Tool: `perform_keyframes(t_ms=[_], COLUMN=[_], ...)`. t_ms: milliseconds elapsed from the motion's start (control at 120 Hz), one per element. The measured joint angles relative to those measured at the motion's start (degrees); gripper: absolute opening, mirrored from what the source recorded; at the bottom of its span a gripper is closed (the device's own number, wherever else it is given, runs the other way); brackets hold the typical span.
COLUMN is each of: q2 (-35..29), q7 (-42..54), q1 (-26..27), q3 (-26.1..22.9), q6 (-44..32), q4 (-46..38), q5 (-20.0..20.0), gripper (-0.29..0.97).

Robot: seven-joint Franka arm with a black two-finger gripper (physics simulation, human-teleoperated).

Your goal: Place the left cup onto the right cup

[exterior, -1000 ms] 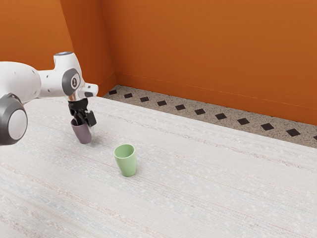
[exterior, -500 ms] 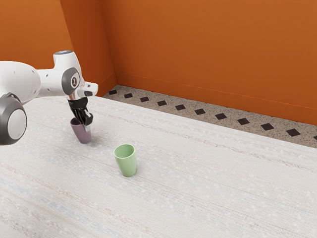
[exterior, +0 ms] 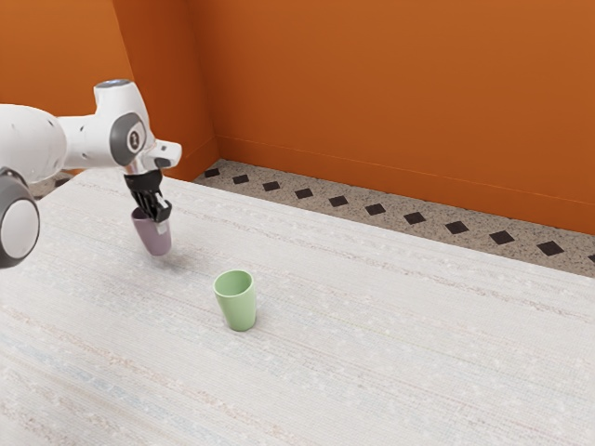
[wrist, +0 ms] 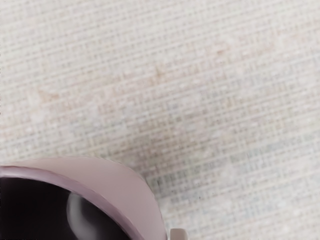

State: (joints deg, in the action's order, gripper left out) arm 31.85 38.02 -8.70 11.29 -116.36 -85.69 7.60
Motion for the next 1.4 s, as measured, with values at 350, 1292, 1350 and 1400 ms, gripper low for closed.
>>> perform_keyframes(t_ms=[350,1292,1350,1400], q2=[-13.5,-26.3,-27.1,-27.6], q7=[-5.7,-31.3,-32.9,-34.2], q1=[6.6,12.5,12.5,12.6], q3=[-0.1,-9.6,-10.2,-10.5], q6=[6.6,8.4,8.0,7.5], q4=[-6.4,-17.5,-18.9,-19.7], q5=[-4.8,-9.5,-9.4,-9.4], gripper=[-0.1,-0.1,-0.1,-0.1])
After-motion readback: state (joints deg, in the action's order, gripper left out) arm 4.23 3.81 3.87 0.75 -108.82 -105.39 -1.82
